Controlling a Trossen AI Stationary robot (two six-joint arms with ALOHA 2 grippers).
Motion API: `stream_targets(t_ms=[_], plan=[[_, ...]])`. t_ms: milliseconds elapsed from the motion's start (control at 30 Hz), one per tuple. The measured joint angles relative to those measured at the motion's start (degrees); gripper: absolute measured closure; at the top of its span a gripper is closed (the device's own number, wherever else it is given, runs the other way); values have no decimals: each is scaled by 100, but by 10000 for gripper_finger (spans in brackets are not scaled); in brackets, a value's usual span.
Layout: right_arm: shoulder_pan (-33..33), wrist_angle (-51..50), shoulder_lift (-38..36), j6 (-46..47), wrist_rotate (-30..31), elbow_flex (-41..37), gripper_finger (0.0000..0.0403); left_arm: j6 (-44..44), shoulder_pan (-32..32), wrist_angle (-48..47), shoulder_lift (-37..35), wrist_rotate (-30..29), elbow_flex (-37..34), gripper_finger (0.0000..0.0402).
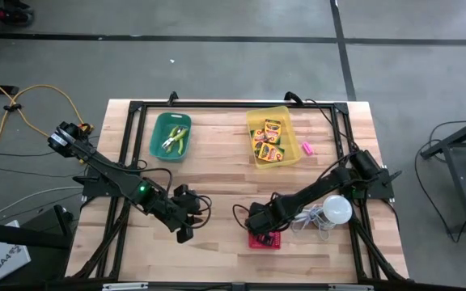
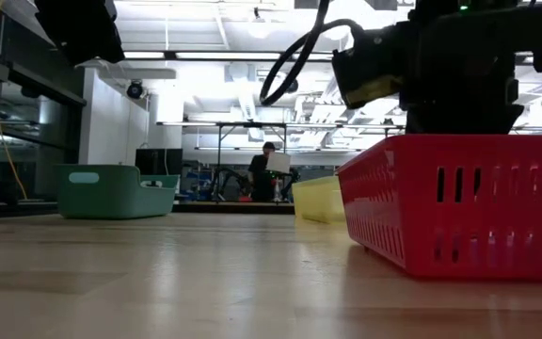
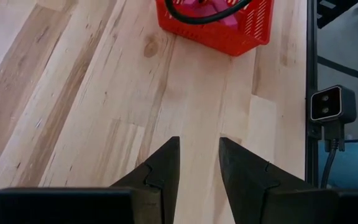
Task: Pick & Place School Supplies
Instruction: Put the pink eraser into the red bin
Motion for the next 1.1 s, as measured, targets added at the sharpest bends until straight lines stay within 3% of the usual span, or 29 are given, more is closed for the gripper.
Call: stream_targets(t_ms=[400,700,1100], plan=[[-41,-27,9,-2,63,-7,320,-2,0,-4,0,0,0,293],[-197,-78,4,-298,15,-7,316,-2,0,-3,0,0,0,293],[-396,-274,-575,-418,-433,-1,316,-2,0,34,0,0,0,293]])
